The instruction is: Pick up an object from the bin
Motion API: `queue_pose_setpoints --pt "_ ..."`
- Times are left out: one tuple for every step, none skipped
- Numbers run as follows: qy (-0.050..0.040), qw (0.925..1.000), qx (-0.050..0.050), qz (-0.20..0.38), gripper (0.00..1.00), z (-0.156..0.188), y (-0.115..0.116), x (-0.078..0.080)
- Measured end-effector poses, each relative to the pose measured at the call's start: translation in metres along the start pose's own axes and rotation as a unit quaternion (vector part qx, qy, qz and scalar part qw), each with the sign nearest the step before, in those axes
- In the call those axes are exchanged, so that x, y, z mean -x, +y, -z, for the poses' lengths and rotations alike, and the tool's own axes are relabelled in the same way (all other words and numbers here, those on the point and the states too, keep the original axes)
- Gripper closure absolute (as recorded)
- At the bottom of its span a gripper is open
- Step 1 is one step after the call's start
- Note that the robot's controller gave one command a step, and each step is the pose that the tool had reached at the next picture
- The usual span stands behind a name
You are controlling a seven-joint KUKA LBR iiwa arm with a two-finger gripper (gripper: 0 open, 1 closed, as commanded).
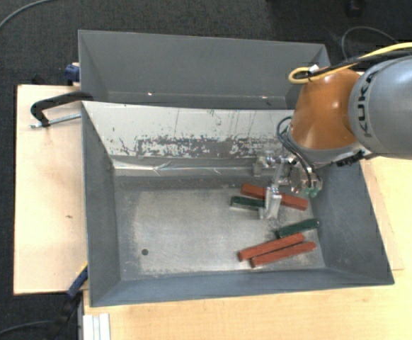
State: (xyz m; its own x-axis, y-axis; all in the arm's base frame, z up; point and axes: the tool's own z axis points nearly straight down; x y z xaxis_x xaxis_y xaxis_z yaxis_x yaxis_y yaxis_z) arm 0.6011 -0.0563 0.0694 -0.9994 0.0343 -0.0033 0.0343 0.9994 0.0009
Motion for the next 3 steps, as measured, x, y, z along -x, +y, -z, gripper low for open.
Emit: queue_pose_setpoints --pt "-0.0037 1.0 0.0 0.0 1.0 0.005 0.0 0.003" --pt "-0.0056 0.9999 0.0 0.01 1.0 0.163 0.007 -0.033" --pt "-0.0015 1.0 0.0 0.009 0.0 0.158 0.008 -0.034"
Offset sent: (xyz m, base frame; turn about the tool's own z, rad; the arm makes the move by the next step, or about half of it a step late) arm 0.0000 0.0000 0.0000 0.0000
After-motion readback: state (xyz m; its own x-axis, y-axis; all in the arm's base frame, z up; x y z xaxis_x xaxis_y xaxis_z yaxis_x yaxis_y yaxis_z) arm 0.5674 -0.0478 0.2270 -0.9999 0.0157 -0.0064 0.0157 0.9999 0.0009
